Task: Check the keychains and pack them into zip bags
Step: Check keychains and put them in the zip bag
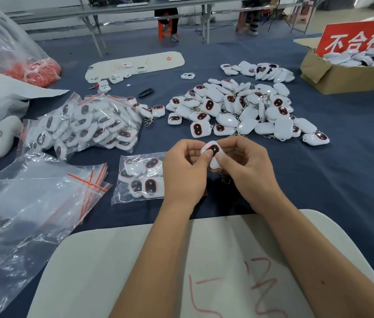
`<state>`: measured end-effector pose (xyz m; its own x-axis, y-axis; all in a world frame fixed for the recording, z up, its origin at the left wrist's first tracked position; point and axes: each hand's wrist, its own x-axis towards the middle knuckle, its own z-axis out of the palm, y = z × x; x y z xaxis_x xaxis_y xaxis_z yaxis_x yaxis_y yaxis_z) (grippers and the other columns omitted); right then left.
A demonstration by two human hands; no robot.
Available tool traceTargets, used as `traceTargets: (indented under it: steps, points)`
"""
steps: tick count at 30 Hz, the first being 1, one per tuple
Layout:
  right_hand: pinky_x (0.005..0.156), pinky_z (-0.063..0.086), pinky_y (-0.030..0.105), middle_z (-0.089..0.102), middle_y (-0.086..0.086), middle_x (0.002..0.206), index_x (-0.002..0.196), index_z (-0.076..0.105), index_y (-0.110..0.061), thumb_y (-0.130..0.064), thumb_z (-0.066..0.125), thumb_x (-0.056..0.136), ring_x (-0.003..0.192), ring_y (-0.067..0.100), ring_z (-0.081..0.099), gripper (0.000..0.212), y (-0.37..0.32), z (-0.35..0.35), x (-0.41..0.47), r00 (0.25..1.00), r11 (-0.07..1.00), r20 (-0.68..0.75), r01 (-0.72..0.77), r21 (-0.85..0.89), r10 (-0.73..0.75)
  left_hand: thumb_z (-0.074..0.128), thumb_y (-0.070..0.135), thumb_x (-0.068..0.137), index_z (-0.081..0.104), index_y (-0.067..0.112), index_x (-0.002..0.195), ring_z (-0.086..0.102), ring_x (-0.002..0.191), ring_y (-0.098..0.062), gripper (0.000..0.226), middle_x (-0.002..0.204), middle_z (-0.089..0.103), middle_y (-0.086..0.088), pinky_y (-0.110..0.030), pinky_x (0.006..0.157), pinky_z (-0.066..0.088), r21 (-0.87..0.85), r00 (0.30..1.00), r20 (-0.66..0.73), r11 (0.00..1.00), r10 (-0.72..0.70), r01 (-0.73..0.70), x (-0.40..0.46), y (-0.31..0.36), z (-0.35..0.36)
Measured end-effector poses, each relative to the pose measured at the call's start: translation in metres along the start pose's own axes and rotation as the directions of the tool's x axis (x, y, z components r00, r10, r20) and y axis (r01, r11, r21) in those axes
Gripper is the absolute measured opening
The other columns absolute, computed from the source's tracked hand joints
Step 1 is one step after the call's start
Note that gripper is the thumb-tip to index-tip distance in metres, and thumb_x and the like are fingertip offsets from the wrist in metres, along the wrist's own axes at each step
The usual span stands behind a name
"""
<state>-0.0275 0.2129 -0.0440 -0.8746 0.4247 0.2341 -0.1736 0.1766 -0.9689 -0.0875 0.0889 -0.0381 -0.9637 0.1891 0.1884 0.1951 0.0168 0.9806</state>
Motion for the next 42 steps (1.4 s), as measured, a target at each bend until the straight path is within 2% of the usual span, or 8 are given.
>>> traceTargets:
  steps: [7, 12, 17, 24, 28, 32, 36, 42]
  points:
    - [0.064, 0.062, 0.027, 0.078, 0.002, 0.086, 0.096, 0.079, -0.022, -0.016, 0.065, 0.103, 0.078, 0.019, 0.074, 0.017, -0.0056, 0.001, -0.0005, 0.998, 0.997, -0.037, -0.058, 0.043, 0.059, 0.08, 0.013, 0.089, 0.075, 0.019, 0.096, 0.072, 0.084, -0.016, 0.009, 0.088, 0.077, 0.006, -0.02, 0.075, 0.058, 0.015, 0.991, 0.131, 1.0, 0.008, -0.01, 0.0015, 0.0019, -0.0084]
    - [0.061, 0.06, 0.023, 0.077, 0.001, 0.081, 0.096, 0.078, -0.016, -0.013, 0.065, 0.103, 0.073, 0.013, 0.073, 0.016, -0.0048, 0.0007, -0.0011, 0.997, 0.998, -0.046, -0.064, -0.008, 0.064, 0.081, 0.016, 0.089, 0.076, 0.019, 0.096, 0.072, 0.083, -0.019, 0.009, 0.088, 0.077, 0.002, -0.023, 0.063, 0.06, 0.018, 0.987, 0.159, 1.0, -0.011, 0.008, 0.0019, 0.0003, -0.009]
    - [0.058, 0.056, 0.019, 0.076, -0.002, 0.077, 0.094, 0.076, -0.016, -0.012, 0.061, 0.104, 0.066, 0.015, 0.073, 0.018, -0.0058, 0.0014, -0.0006, 0.998, 0.997, -0.022, -0.062, -0.049, 0.061, 0.082, 0.019, 0.088, 0.076, 0.019, 0.096, 0.072, 0.082, -0.016, 0.009, 0.087, 0.077, 0.004, -0.022, 0.068, 0.06, 0.025, 0.987, 0.161, 1.0, -0.015, 0.011, 0.0014, -0.0001, -0.0097]
    - [0.061, 0.057, 0.023, 0.076, -0.001, 0.079, 0.099, 0.075, -0.014, -0.014, 0.059, 0.106, 0.067, 0.015, 0.072, 0.017, -0.0047, 0.0012, 0.0007, 0.997, 0.997, -0.005, -0.079, -0.011, 0.079, 0.081, 0.018, 0.088, 0.076, 0.019, 0.097, 0.073, 0.085, -0.015, 0.01, 0.089, 0.078, 0.006, -0.022, 0.075, 0.059, 0.034, 0.991, 0.135, 0.999, -0.005, 0.0, 0.0011, 0.0017, -0.0082]
    - [0.07, 0.061, 0.025, 0.079, 0.001, 0.093, 0.114, 0.073, -0.013, -0.001, 0.061, 0.102, 0.074, 0.018, 0.075, 0.02, -0.0032, 0.0029, 0.0009, 0.993, 0.995, 0.09, -0.081, 0.054, 0.076, 0.081, 0.014, 0.088, 0.075, 0.016, 0.095, 0.073, 0.08, -0.008, 0.009, 0.087, 0.078, 0.006, -0.018, 0.072, 0.056, -0.005, 1.0, 0.015, 1.0, 0.023, -0.023, 0.0022, 0.0027, -0.0074]
    - [0.072, 0.062, 0.028, 0.079, 0.0, 0.089, 0.108, 0.075, -0.018, 0.003, 0.068, 0.095, 0.074, 0.022, 0.077, 0.026, -0.0014, 0.0004, 0.0026, 0.995, 0.995, 0.047, -0.093, 0.029, 0.092, 0.079, 0.017, 0.091, 0.075, 0.016, 0.094, 0.073, 0.082, -0.011, 0.005, 0.087, 0.077, 0.003, -0.023, 0.075, 0.059, 0.026, 1.0, -0.01, 1.0, 0.006, -0.006, 0.0029, 0.003, -0.0076]
    - [0.072, 0.062, 0.03, 0.079, 0.002, 0.091, 0.104, 0.076, -0.017, 0.003, 0.068, 0.095, 0.075, 0.024, 0.078, 0.023, 0.0005, -0.0002, 0.0045, 0.99, 0.985, -0.01, -0.138, 0.104, 0.139, 0.068, 0.021, 0.098, 0.068, 0.018, 0.087, 0.067, 0.076, -0.011, 0.011, 0.078, 0.07, 0.005, -0.028, 0.074, 0.053, 0.299, 0.99, -0.123, 0.954, 0.061, -0.022, 0.0029, 0.0046, -0.0087]
    - [0.064, 0.057, 0.02, 0.079, 0.003, 0.086, 0.101, 0.076, -0.017, 0.004, 0.065, 0.095, 0.069, 0.018, 0.076, 0.025, 0.0018, 0.0006, 0.0045, 0.991, 0.988, -0.064, -0.106, 0.116, 0.114, 0.081, 0.034, 0.084, 0.054, 0.016, 0.1, 0.046, 0.087, -0.017, 0.036, 0.101, 0.052, 0.0, -0.025, 0.072, 0.029, 0.738, 0.999, -0.007, 0.675, 0.043, -0.024, -0.0025, 0.0088, -0.0063]
